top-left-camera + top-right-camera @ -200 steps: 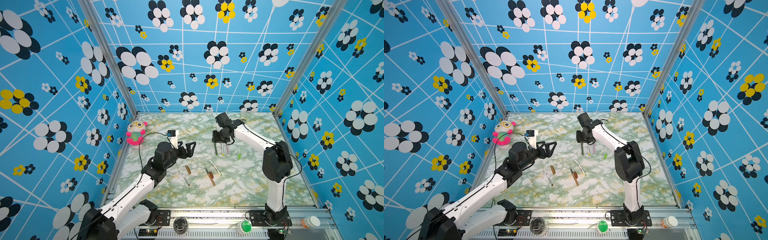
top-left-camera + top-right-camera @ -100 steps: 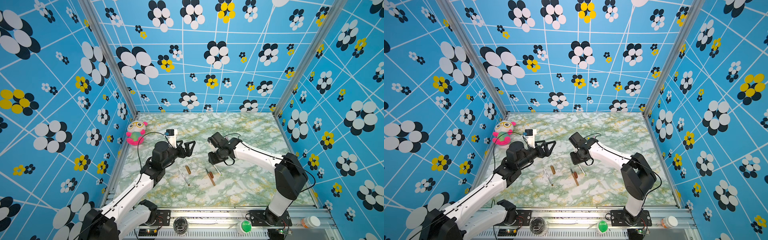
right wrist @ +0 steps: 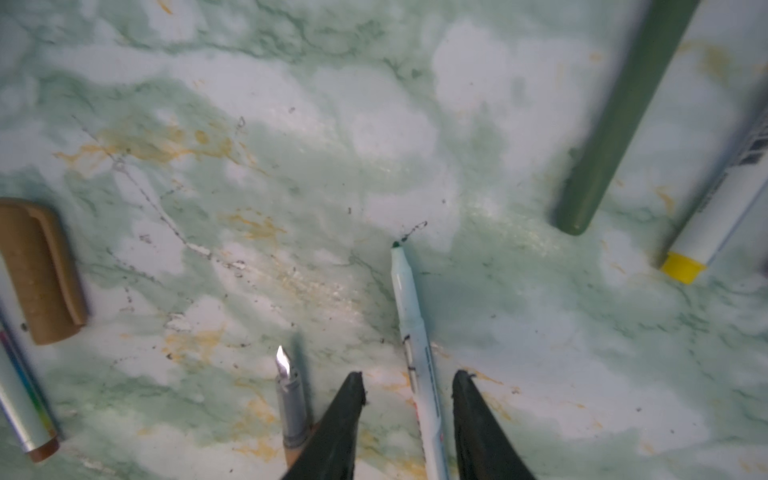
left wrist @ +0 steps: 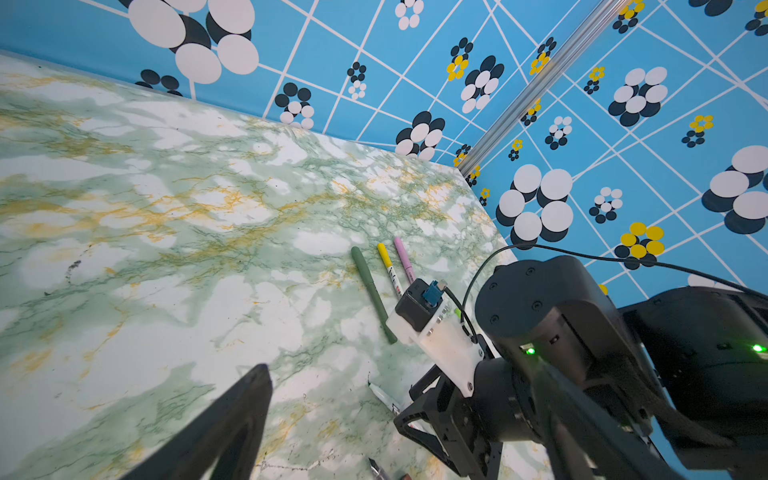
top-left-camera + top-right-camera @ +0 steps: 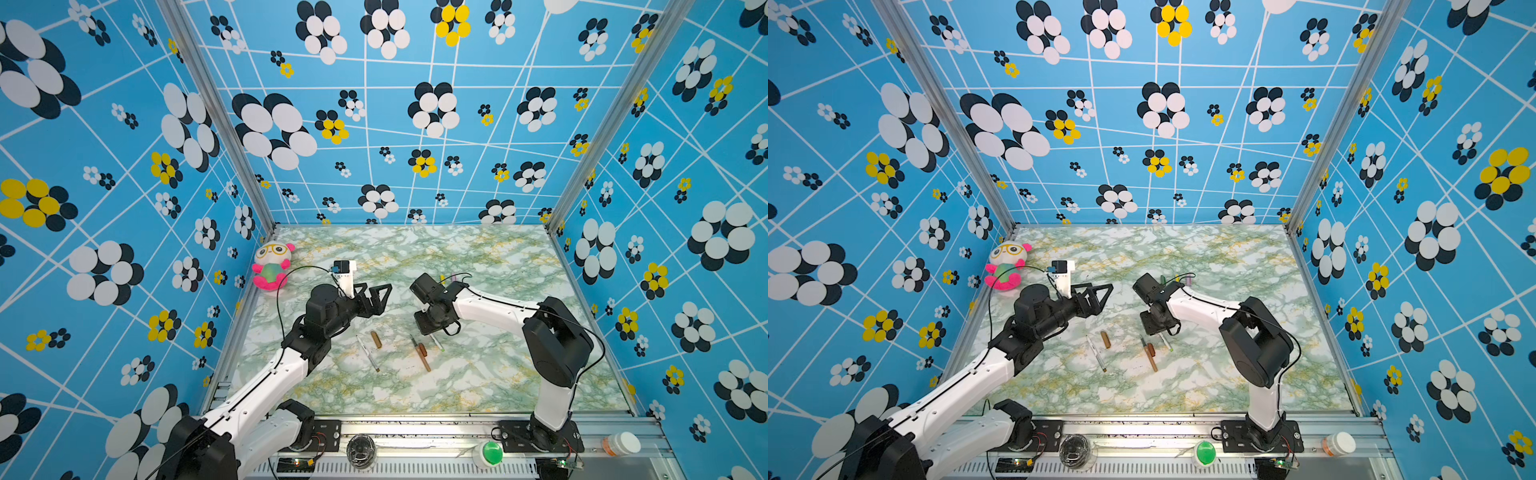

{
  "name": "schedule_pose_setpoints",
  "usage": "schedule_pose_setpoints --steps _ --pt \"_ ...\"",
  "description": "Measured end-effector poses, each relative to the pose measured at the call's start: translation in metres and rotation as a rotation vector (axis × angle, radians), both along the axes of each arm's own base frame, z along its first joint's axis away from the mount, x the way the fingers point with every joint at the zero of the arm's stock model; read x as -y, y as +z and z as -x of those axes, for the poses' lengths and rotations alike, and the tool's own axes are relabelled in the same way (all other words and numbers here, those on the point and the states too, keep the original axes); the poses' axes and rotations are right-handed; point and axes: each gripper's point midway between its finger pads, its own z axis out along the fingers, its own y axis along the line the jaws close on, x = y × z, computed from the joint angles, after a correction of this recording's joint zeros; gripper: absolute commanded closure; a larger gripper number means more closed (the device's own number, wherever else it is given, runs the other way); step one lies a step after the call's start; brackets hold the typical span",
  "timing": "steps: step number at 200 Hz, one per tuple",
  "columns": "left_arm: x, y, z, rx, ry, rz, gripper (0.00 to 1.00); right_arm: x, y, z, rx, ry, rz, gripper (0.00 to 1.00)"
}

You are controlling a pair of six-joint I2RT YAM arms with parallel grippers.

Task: Insert the pens into the pen caps
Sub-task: 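Release the green pen and grasp the white marker with the right gripper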

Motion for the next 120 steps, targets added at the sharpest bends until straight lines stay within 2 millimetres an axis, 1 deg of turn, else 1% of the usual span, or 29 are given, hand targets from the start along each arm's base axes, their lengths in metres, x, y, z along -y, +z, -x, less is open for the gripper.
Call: schedule_pose_setpoints --steps 26,71,120 --pt "0.0 0.0 0.0 0.0 0.0 0.001 0.01 0.002 -0.007 0.001 -0.012 -0.001 0.015 0.68" --pt "0.0 0.0 0.0 0.0 0.001 0.003 0.01 0.002 -0.01 0.001 -0.012 -0.004 0.018 0.77" --pt "0.0 0.0 0.0 0.0 0.001 0.004 0.01 0.001 -0.014 0.0 -0.013 -0.007 0.019 0.79"
